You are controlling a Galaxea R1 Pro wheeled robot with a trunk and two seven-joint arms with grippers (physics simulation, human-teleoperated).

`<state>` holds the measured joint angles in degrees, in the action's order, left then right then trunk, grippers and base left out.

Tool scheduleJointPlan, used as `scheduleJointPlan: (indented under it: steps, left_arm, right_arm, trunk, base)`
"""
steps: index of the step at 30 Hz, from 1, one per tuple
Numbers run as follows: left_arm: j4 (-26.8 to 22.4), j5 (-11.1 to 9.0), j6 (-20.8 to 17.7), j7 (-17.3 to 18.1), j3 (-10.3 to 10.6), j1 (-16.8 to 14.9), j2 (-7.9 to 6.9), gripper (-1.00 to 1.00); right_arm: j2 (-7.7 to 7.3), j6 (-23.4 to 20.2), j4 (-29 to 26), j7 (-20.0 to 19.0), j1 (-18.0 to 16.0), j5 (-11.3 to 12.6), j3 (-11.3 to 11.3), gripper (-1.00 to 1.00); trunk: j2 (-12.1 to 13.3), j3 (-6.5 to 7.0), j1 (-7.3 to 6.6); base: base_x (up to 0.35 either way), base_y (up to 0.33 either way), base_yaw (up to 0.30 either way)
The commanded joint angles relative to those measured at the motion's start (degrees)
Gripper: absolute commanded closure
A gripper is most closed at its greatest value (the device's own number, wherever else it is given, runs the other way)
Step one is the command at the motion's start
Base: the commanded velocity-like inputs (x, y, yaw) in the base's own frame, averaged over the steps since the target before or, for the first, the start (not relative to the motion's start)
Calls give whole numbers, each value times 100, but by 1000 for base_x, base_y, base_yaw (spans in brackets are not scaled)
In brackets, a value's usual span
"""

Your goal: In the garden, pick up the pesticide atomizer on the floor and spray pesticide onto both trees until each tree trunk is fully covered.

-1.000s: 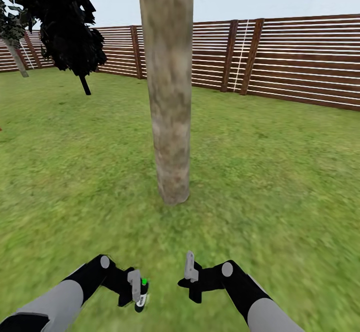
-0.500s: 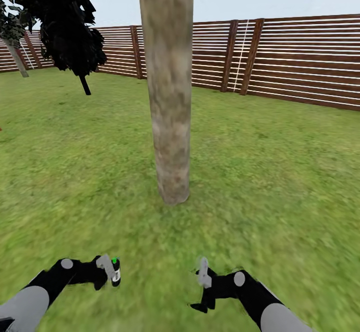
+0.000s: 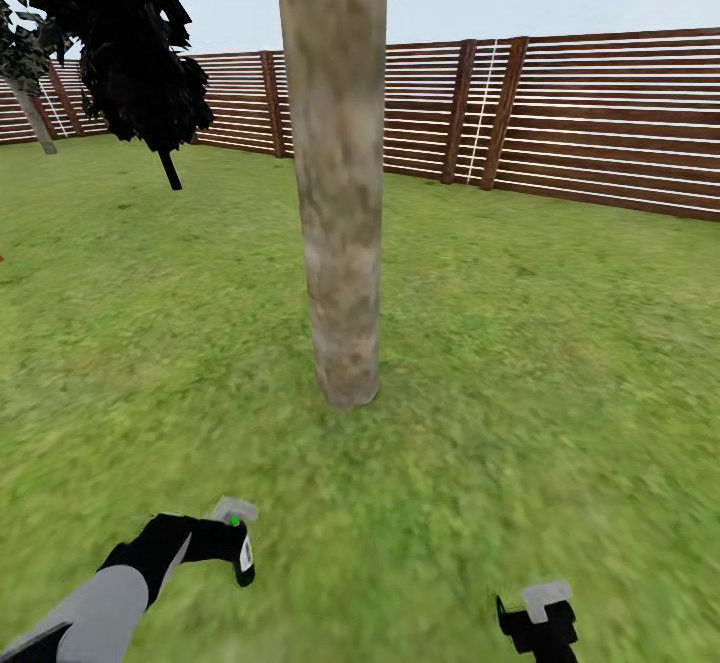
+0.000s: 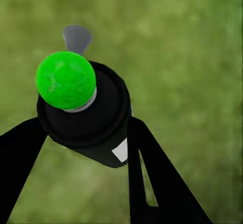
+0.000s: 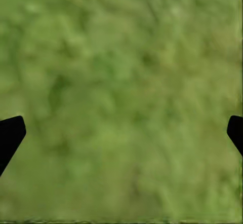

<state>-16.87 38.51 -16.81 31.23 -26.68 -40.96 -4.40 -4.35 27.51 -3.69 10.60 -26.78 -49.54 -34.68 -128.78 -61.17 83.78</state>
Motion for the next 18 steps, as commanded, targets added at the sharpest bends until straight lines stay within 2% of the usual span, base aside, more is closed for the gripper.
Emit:
scheduleJointPlan:
  steps: [1,3,4,5,6,7,9,10,12,14,16,18]
  left_arm:
    - [-11,50,-84,37,-47,-19,112,100]
    - [-9,69,-169,20,-43,-36,274,100]
    - [-13,89,-331,-27,-34,-45,354,100]
    - [-19,96,-714,-191,-21,-53,410,100]
    - [-28,92,-890,-332,-21,-56,426,100]
    - [-68,88,-1070,-620,-26,-59,445,100]
    - [-111,75,-1223,-1086,-23,-60,535,100]
    - [-118,76,-1253,-1158,-23,-61,582,100]
    - [-133,75,-1289,-1252,-22,-61,727,100]
    - [-141,78,-1290,-1275,-16,-61,825,100]
    - [-221,70,-1291,-1278,-18,-61,868,100]
    - [-298,61,-1280,-1277,-21,-60,877,100]
  right_arm:
    - [-8,48,23,55,28,-65,-58,-100]
    - [-10,65,34,67,71,-65,-81,-100]
    - [-4,67,34,70,86,-62,-86,-100]
    - [10,69,40,72,97,-58,-94,-100]
    - [14,69,41,73,102,-57,-96,-100]
    - [22,70,43,75,107,-52,-98,-100]
    - [28,70,44,84,111,-28,-113,-100]
    - [29,70,42,87,111,36,-136,-100]
    - [30,64,37,178,112,568,-289,-100]
    - [22,64,36,248,112,1027,-345,-100]
    - [16,68,43,255,118,1217,-363,-100]
    - [23,70,50,251,120,1263,-359,-100]
  trunk:
    - [-2,-4,-1]
    - [-2,-4,-1]
    - [-2,-4,-1]
    - [-2,-4,-1]
    - [-2,-4,-1]
    - [-2,-4,-1]
    - [-2,-4,-1]
    - [-2,-4,-1]
    - [-2,-4,-1]
    - [-2,-4,-1]
    - [-2,-4,-1]
    - [-2,-4,-1]
  base:
    - [0,0,0]
    - [0,0,0]
    - [0,0,0]
    - [0,0,0]
    - [0,0,0]
    - [0,0,0]
    - [0,0,0]
    - [0,0,0]
    - [0,0,0]
    - [0,0,0]
    - [92,-53,0]
    - [205,-141,0]
